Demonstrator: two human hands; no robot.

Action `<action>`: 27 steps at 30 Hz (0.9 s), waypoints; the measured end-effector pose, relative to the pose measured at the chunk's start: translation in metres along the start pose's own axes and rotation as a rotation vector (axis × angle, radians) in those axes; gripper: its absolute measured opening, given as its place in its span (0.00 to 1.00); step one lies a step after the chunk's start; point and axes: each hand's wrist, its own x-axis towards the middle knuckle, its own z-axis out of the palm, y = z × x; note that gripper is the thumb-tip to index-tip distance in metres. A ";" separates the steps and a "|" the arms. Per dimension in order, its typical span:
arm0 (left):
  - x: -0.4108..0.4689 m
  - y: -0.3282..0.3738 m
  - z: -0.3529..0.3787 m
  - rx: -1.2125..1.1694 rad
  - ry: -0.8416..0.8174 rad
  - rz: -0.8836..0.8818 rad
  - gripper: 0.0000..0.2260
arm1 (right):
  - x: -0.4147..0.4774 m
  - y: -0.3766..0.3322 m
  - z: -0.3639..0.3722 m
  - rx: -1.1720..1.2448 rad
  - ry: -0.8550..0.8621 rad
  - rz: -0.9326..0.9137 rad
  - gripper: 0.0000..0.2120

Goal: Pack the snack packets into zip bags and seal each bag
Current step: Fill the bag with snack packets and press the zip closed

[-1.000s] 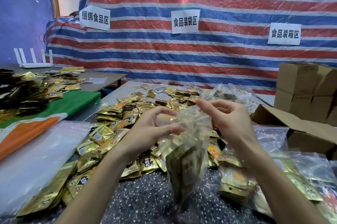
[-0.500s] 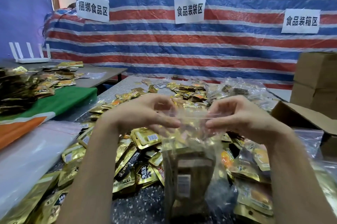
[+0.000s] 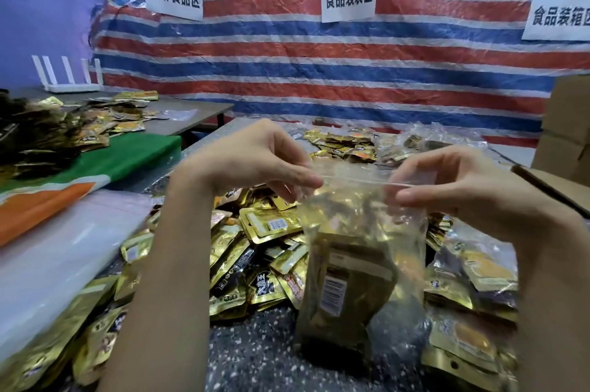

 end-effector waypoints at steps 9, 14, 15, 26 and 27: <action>-0.001 -0.017 -0.012 -0.192 -0.004 0.083 0.08 | 0.014 -0.001 -0.003 -0.092 0.333 -0.046 0.20; 0.008 -0.022 -0.006 -0.157 0.076 0.042 0.06 | 0.009 -0.007 -0.002 -0.213 0.325 0.168 0.17; 0.010 -0.022 -0.005 -0.146 0.092 0.040 0.05 | 0.008 -0.010 -0.001 -0.266 0.348 0.198 0.20; 0.018 -0.012 0.005 0.074 0.160 0.188 0.02 | 0.044 -0.025 0.070 -0.913 0.355 -0.160 0.16; 0.017 -0.012 0.004 0.073 0.158 0.195 0.02 | 0.046 -0.023 0.071 -0.907 0.358 -0.172 0.14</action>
